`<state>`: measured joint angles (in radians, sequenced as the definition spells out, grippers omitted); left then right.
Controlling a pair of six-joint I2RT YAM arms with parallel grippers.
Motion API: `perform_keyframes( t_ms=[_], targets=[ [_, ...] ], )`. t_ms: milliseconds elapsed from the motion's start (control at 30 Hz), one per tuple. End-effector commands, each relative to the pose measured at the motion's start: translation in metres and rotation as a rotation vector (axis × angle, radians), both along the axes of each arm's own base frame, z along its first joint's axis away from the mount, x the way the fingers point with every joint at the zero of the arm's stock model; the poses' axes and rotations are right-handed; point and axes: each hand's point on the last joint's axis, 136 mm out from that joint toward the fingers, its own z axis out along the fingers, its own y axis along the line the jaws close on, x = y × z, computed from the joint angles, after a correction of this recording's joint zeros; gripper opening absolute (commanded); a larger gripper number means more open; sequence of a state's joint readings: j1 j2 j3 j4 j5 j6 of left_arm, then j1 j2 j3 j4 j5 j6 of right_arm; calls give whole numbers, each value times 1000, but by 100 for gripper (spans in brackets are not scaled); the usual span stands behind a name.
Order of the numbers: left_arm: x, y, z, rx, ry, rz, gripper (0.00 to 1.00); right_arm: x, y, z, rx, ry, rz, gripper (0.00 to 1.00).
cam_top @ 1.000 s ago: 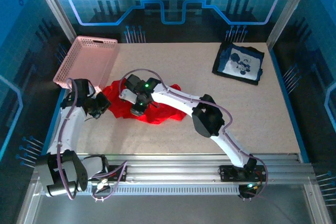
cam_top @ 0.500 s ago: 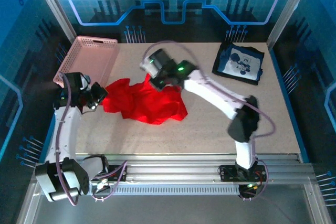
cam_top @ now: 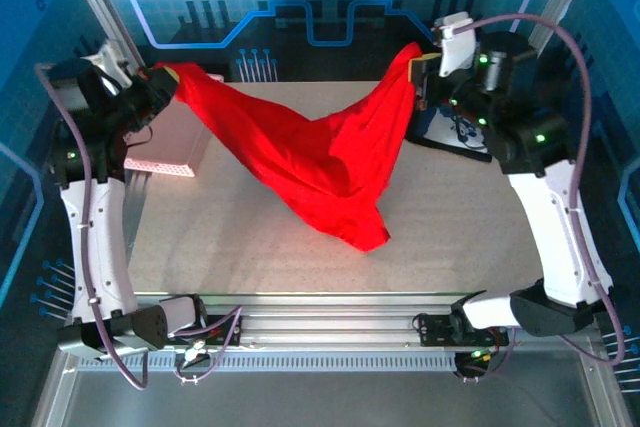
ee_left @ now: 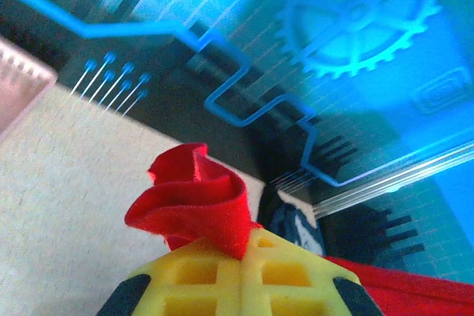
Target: Fold and stack the t-shirts
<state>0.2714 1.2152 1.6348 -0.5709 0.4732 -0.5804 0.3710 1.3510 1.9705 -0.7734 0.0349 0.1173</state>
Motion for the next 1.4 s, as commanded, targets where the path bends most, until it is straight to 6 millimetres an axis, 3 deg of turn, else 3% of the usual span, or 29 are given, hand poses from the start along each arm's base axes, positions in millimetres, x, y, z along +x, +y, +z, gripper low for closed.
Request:
perform_keyframes(
  t_ms=[0,233,533,633,800,967,1033,1100,1233,1367],
  targets=[
    [-12,-5,49,64,-135,-29,0,-28,-22,45,92,-84,2,0],
    [-28,-1,90,184,-270,13,0,-55,-62,95,194,-172,-46,0],
    [-74,-18,134,247,-488,1,0,-76,-72,128,343,-216,1,0],
    [-82,-19,134,282,-508,12,0,-77,-72,131,373,-203,23,0],
    [-59,-6,109,277,-452,49,0,-56,-74,113,403,-121,29,0],
    [-1,19,83,295,-368,91,0,-19,-72,79,467,17,44,0],
    [10,23,84,290,-360,94,0,-13,-66,69,481,50,65,0],
    [8,21,92,282,-403,94,0,-15,-54,63,479,69,111,0],
    [-4,25,100,330,-414,136,0,-33,-2,48,476,142,305,0],
    [-14,23,123,381,-448,146,0,-55,43,32,468,226,399,0]
  ],
)
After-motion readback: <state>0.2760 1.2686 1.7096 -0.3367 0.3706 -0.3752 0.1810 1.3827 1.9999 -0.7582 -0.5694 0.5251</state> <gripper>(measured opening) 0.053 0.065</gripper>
